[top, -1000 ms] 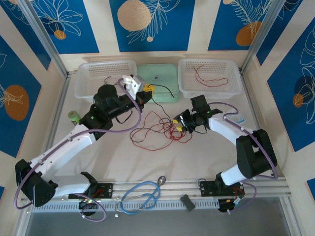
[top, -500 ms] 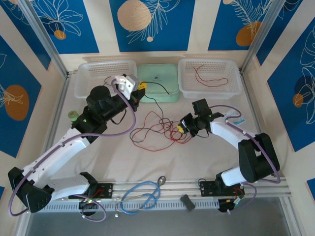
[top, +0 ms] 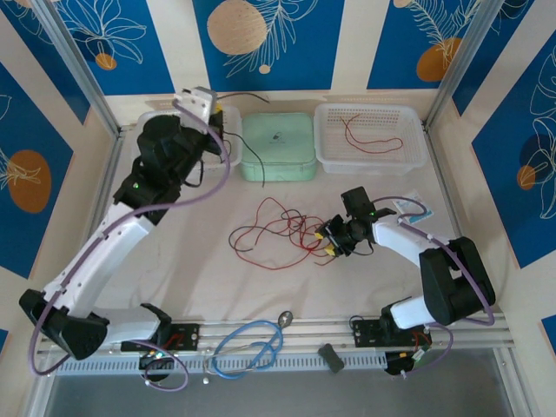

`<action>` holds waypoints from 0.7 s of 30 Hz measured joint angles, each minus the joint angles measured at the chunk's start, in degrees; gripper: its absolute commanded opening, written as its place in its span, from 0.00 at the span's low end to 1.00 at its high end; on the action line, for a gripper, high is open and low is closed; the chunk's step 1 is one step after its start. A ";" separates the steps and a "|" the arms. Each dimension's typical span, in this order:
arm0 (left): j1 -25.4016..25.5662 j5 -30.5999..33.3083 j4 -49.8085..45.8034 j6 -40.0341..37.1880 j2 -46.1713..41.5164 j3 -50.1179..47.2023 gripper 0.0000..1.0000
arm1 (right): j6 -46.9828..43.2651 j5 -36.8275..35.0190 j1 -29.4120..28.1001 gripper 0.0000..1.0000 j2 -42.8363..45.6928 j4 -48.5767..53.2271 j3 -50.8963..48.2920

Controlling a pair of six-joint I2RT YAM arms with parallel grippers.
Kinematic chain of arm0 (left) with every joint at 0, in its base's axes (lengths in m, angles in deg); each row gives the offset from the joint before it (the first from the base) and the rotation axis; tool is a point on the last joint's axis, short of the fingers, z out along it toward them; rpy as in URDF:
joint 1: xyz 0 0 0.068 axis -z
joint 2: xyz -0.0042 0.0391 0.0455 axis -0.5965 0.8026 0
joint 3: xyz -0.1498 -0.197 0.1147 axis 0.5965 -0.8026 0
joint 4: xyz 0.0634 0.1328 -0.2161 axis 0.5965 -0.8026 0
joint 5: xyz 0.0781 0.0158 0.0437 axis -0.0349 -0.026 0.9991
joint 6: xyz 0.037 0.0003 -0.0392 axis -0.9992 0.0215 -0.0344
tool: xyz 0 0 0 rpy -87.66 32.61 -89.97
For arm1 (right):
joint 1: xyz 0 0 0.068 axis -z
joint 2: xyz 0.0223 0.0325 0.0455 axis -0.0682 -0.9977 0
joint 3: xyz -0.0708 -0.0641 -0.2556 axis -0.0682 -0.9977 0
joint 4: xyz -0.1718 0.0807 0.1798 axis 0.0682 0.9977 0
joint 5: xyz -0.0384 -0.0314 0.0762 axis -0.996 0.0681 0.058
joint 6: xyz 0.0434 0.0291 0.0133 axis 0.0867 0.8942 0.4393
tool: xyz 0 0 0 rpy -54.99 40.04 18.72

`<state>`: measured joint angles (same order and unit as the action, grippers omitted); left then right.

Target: Untangle the cables

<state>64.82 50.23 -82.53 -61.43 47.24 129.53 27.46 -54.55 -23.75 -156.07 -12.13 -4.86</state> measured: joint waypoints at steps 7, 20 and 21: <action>-11.56 -1.27 -8.20 8.68 7.34 7.30 0.00 | -6.82 -2.14 -0.31 0.86 7.17 4.79 0.15; -25.22 -8.50 -5.64 14.08 21.33 11.37 0.00 | -17.68 -5.09 -1.92 1.00 23.63 13.29 0.15; -25.44 -8.59 -4.96 14.10 22.16 11.37 0.00 | -17.99 -5.14 -1.97 1.00 24.00 13.75 0.15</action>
<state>39.38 41.64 -87.49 -47.33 69.40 140.90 9.47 -59.69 -25.71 -132.07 1.62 -4.71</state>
